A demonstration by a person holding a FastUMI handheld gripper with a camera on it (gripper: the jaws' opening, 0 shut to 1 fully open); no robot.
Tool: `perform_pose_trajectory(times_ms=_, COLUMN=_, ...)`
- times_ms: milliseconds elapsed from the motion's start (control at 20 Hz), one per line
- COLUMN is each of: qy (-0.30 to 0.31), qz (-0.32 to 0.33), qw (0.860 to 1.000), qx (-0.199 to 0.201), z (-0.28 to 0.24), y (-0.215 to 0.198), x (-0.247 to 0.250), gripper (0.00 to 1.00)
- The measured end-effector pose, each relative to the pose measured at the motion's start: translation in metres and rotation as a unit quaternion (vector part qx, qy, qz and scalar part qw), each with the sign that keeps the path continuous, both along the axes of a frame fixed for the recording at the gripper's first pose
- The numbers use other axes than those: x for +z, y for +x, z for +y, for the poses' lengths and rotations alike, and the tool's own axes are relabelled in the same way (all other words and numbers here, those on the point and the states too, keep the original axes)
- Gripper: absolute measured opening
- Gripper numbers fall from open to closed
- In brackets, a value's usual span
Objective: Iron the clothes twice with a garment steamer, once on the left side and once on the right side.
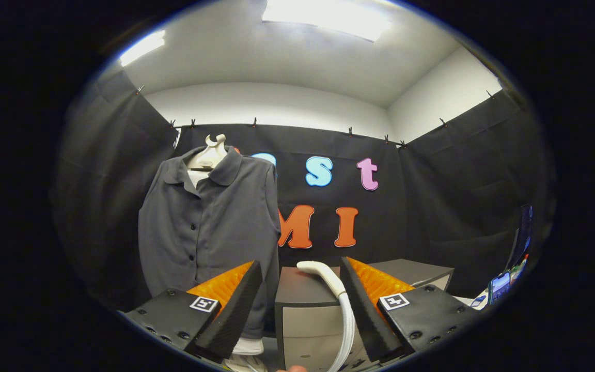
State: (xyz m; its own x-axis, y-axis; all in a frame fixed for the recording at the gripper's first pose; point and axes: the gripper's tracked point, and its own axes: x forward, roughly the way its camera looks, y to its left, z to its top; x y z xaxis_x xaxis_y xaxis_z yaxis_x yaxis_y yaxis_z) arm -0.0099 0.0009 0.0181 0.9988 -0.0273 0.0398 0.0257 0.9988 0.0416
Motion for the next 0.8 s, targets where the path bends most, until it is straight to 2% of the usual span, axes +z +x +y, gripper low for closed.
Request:
perform_pose_trajectory(times_ms=200, qy=-0.021, qz=0.015, qw=0.999, qx=-0.032, z=-0.022, y=0.012, x=0.001, gripper=0.97)
perform_pose_trajectory(times_ms=400, qy=-0.043, qz=0.040, qw=0.996, qx=-0.074, z=-0.046, y=0.041, x=0.008, gripper=0.97)
perform_pose_trajectory(times_ms=650, qy=-0.027, qz=0.079, qw=0.990, qx=-0.113, z=-0.082, y=0.094, x=0.004, gripper=0.98)
perform_pose_trajectory(times_ms=800, qy=-0.025, qz=0.130, qw=0.981, qx=-0.142, z=-0.111, y=0.130, x=-0.017, gripper=0.97)
